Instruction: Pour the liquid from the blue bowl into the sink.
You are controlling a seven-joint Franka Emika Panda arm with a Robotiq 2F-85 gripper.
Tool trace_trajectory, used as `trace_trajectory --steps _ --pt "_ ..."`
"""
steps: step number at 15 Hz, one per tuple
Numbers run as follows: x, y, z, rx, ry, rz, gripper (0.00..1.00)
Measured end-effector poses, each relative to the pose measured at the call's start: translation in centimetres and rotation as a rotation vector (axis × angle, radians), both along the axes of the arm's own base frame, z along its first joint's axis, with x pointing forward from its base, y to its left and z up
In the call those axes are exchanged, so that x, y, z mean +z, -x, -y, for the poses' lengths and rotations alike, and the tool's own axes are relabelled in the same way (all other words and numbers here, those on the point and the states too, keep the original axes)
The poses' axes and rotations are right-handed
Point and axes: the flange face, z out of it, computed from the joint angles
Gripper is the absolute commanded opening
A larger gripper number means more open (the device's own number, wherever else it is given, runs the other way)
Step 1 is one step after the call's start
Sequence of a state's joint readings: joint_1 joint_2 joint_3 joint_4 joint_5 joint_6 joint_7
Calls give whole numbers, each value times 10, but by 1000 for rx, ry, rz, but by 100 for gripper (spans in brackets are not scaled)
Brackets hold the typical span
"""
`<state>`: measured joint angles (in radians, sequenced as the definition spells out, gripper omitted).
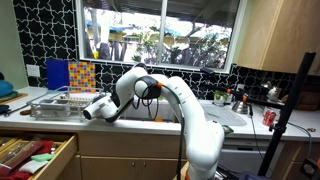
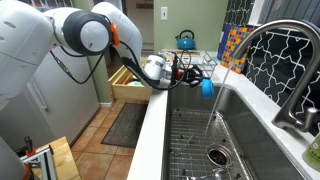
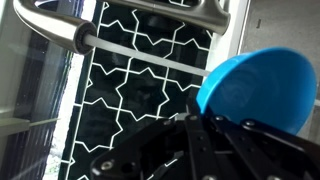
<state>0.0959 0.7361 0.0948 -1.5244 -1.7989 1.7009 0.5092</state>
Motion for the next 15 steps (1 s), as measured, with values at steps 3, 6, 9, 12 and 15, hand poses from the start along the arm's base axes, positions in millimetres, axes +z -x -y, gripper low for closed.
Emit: trace_trajectory --steps 3,6,9,12,15 --pt "-1 1 6 -5 26 -36 4" --pt "-2 0 18 -10 68 -57 4" --pt "-2 -1 31 -18 115 -67 4" --pt "-5 1 38 -27 132 -75 4" --pt "-8 2 38 -29 137 -82 4"
